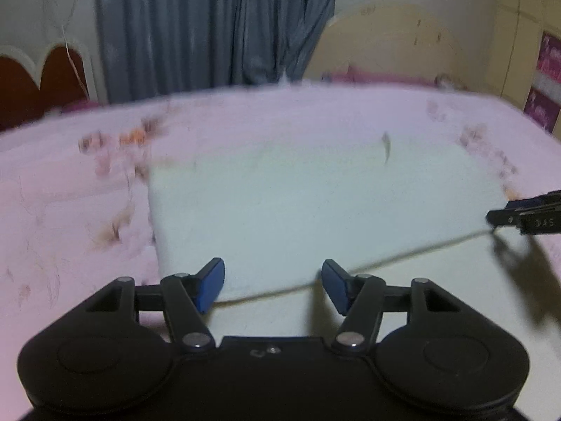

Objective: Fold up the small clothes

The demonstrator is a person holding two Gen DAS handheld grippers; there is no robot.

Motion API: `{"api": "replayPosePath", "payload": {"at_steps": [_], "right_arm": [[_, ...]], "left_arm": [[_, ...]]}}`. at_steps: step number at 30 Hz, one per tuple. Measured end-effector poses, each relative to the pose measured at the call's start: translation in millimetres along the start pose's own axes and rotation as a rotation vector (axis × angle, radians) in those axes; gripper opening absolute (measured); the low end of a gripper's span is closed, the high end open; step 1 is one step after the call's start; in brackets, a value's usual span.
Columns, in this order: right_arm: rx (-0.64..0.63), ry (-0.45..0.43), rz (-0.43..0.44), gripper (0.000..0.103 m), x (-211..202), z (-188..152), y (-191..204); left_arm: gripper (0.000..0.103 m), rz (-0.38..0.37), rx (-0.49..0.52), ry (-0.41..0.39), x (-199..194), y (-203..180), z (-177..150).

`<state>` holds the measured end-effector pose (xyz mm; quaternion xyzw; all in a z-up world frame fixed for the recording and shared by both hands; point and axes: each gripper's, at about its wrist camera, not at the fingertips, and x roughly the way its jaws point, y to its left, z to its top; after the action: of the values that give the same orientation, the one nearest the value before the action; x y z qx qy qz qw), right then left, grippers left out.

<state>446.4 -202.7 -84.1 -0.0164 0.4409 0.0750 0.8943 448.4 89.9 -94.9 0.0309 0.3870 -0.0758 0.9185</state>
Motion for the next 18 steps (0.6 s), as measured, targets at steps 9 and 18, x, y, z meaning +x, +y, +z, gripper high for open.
{"api": "replayPosePath", "payload": {"at_steps": [9, 18], "right_arm": [[0.073, -0.052, -0.002, 0.051, -33, -4, -5], [0.125, -0.055, 0.053, 0.051, -86, -29, -2]], "left_arm": [[0.073, -0.006, 0.025, -0.027, -26, 4, -17], [0.079, 0.032, 0.029, -0.019, -68, 5, -46]]}}
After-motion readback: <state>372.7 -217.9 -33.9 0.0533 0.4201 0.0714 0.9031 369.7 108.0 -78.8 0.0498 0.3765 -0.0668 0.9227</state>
